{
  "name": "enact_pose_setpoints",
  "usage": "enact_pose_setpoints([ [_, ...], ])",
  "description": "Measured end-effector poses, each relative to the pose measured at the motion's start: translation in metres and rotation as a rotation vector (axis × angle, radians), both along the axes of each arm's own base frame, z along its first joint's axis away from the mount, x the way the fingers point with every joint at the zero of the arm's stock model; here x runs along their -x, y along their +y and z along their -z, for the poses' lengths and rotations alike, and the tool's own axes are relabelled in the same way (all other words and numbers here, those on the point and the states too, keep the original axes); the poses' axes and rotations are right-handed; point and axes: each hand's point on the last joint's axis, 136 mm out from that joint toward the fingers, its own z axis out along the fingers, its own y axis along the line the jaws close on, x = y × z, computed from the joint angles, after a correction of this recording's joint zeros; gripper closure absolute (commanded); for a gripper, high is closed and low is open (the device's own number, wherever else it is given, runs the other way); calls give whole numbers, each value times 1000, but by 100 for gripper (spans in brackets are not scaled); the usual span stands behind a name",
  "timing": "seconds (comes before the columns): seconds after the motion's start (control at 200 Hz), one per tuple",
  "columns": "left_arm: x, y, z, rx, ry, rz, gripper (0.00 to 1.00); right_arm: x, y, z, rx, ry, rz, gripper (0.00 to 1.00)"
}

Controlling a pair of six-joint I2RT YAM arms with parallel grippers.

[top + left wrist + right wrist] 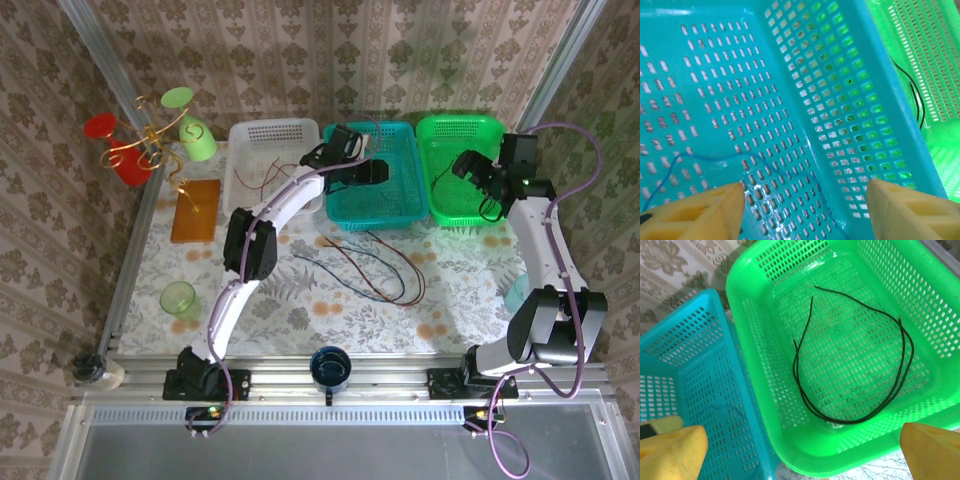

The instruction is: Untangle the cables

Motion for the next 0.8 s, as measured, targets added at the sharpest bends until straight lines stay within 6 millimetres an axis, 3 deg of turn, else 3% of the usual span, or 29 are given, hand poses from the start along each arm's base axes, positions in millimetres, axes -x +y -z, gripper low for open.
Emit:
enact_pose_setpoints([
  [0.125, 6, 10, -56, -5, -103, 4, 32, 8, 22, 10, 39, 49, -70, 2],
  [0.31, 37, 45, -164, 21, -271, -9, 32, 31, 82, 31, 125, 139, -269, 10],
  [0.41, 66, 76, -188, 18, -294, -23, 32, 53, 126, 43, 164, 165, -411, 15],
  [0.515, 96, 116, -176, -8, -264, -48, 32, 77, 170, 53, 194, 176, -558, 23],
  [0.7, 135, 203, -106, -91, -115, -173, 32, 108, 238, 67, 254, 185, -777, 36],
  [0.8, 153, 243, -84, -104, -62, -253, 32, 120, 273, 89, 297, 230, -894, 40],
])
